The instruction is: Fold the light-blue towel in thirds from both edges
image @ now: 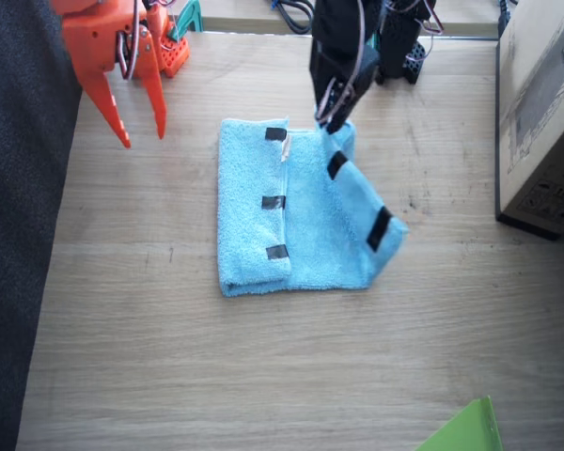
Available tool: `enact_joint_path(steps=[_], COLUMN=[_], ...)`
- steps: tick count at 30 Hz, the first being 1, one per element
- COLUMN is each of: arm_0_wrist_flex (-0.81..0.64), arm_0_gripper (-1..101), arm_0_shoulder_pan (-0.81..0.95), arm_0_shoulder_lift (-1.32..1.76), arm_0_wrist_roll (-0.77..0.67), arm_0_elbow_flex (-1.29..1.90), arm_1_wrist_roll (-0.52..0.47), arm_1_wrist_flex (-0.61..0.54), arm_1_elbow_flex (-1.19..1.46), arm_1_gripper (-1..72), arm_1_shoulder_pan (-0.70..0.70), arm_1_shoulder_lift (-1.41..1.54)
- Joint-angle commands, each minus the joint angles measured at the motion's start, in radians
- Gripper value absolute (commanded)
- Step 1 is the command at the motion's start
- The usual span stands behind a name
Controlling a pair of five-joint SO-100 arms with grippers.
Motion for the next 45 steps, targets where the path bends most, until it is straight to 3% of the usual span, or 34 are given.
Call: enact_joint_path(steps=[1,26,31,38,43,45], arm_0_wrist_flex=[0.014,0.02,0.02,0.021,0.021,0.021], arm_0_gripper=[0,0,21,28,27,14], arm_0_shoulder_pan=[-0.02,-0.121,-0.104,-0.091,-0.071,-0.032], arm_0_shoulder_lift=[0.0,-0.276,-0.273,-0.272,-0.229,-0.192], arm_0_wrist_roll=[0.011,0.011,0.003,0.015,0.037,0.043], arm_0_elbow_flex=[-0.049,-0.324,-0.348,-0.422,-0.491,-0.5], arm_1_wrist_roll=[0.014,0.002,0.0,0.009,0.012,0.011], arm_1_wrist_flex=[0.003,0.006,0.006,0.006,0.006,0.008], arm_1_elbow_flex=[-0.008,-0.025,-0.023,-0.023,-0.02,-0.018], arm_1_gripper=[23.0,23.5,23.7,23.8,23.8,23.8], arm_1_shoulder_pan=[0.0,-0.009,-0.009,0.008,0.009,0.003], arm_1_shoulder_lift=[0.02,0.006,0.005,-0.002,0.0,0.002])
